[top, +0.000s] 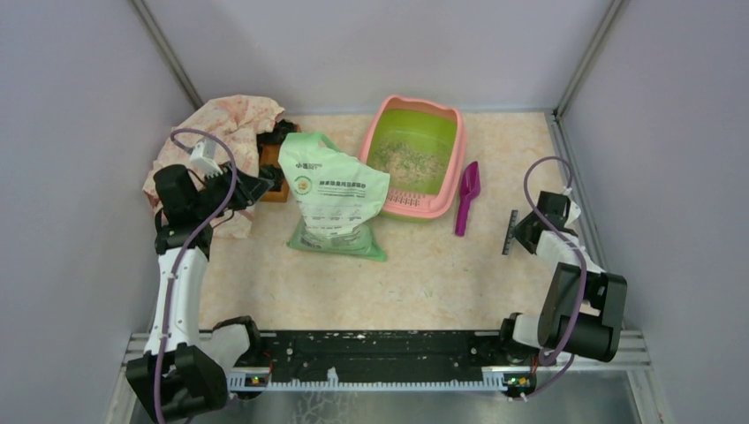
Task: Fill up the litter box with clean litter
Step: Pick up the clamp at the center of the board.
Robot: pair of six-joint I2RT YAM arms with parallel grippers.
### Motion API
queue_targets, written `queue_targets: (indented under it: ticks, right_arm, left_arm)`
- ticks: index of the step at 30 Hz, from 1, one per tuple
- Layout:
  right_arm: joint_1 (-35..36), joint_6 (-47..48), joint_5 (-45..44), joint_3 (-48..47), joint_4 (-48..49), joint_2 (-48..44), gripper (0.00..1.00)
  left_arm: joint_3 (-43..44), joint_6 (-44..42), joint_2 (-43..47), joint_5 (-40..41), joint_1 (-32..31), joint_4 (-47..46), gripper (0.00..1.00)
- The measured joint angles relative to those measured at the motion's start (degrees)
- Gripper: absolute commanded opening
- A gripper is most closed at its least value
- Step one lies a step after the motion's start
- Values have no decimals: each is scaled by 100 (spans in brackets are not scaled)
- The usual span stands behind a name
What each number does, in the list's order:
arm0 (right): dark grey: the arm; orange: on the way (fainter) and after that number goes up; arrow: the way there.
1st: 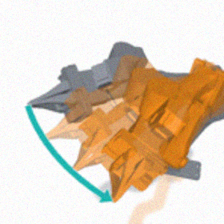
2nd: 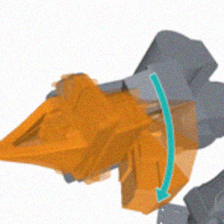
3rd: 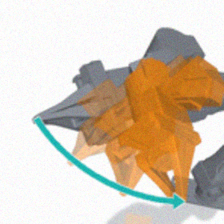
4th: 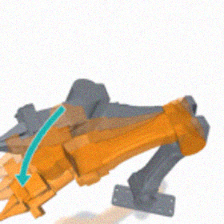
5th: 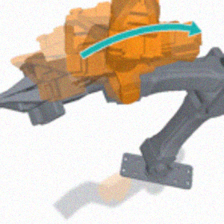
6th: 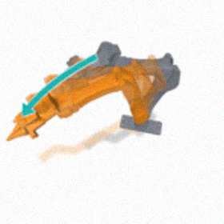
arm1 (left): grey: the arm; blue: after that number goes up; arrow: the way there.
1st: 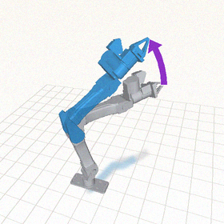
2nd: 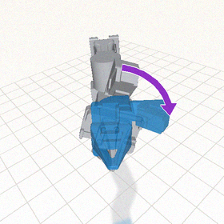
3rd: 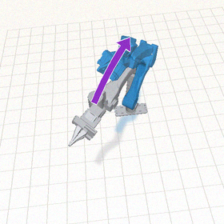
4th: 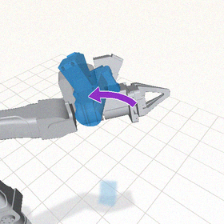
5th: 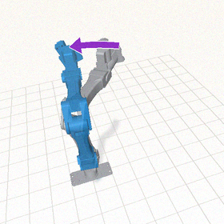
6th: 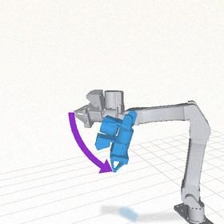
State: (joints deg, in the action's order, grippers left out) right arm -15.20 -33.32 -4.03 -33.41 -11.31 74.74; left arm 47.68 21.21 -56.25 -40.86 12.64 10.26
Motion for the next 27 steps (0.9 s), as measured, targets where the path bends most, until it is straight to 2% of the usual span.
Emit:
queue_targets:
  ticks: [5, 8, 11, 13, 21, 27]
  right_arm:
    - [-11, 33, 9, 57, 74, -9, 35]
    - [-22, 31, 42, 173, 188, -57, 29]
    - [-31, 42, 74, 195, 254, -74, 9]
    - [-39, 26, 114, 192, 415, -111, 0]
    - [-39, 127, 372, 205, 525, -498, 0]
    - [-31, 146, 1060, 83, 273, -1412, 0]
  left_arm:
    - [0, 0, 13, -31, 0, 2, 37]
    - [0, 0, 13, -39, 0, 7, 37]
    - [0, 0, 13, -66, 0, 7, 37]
    - [0, 0, 13, -74, 0, 7, 37]
    - [17, 111, 33, -299, 0, 0, 39]
    - [160, 415, 31, -955, -57, -70, 41]
